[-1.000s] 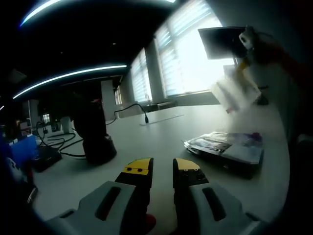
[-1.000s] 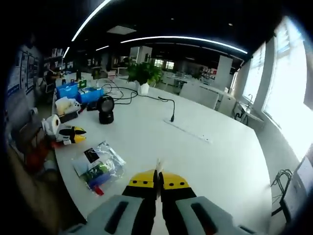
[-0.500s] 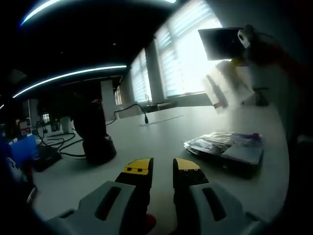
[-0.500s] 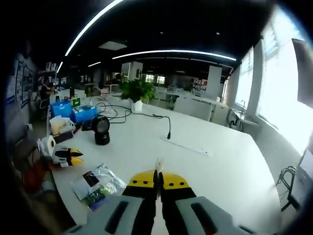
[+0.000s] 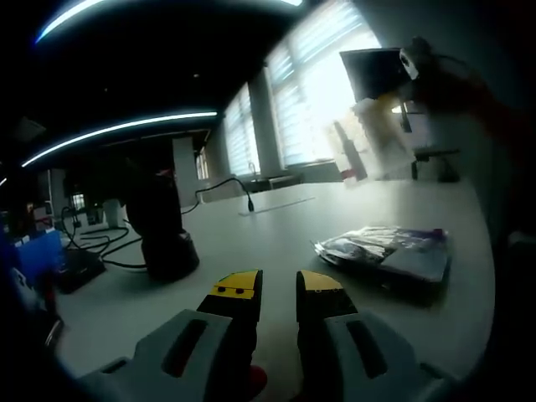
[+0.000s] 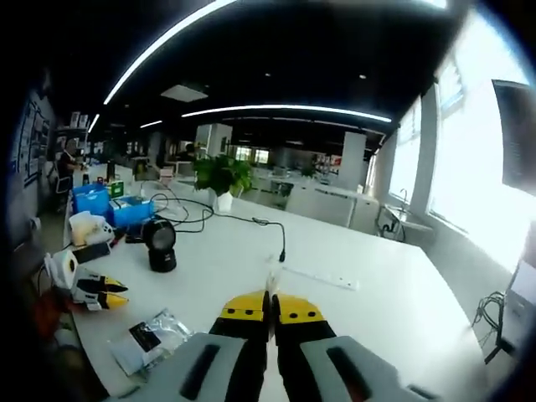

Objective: Clip sheet goods on table flip sheet goods clip sheet goods scan sheet goods put sheet goods back to table

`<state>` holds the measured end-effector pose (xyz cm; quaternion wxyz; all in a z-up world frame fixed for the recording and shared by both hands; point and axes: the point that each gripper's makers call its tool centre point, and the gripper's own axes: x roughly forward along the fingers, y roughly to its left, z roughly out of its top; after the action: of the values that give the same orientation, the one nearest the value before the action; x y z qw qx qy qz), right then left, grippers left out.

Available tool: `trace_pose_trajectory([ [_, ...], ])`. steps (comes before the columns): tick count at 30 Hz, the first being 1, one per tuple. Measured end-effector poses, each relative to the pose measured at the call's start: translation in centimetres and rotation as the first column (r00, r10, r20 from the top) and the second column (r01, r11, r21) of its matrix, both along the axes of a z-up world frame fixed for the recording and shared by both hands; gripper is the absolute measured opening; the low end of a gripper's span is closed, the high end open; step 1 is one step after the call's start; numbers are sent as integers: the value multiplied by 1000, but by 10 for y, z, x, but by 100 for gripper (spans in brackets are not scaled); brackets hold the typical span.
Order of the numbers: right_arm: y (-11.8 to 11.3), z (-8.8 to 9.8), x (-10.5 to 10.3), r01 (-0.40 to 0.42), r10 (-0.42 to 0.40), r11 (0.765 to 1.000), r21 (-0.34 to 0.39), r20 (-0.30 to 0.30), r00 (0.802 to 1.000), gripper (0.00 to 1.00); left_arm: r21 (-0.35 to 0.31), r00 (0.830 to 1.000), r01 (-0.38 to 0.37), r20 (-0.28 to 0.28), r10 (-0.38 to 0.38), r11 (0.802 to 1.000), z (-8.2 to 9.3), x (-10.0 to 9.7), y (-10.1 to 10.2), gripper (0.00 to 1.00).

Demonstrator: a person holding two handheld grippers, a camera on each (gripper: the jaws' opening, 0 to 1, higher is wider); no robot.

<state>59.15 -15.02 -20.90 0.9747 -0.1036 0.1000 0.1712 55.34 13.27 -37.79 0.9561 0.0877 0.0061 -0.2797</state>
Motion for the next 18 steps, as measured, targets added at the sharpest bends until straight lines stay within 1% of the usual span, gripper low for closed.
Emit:
trace_pose_trajectory([
  [4,9,5,6,6,-6,1000,-10,43,999,0,0,1000,0,0,0,1000,0,0,0,9],
  [12,25,-1,21,21,-20,999,-24,58,998,0,-3,1000,5,1,-5,1000,0,-1,0,9],
  [18,34,-3,30,13,-14,1000,13,66,998,0,2,1000,3,1,-3,1000,0,-1,0,9],
])
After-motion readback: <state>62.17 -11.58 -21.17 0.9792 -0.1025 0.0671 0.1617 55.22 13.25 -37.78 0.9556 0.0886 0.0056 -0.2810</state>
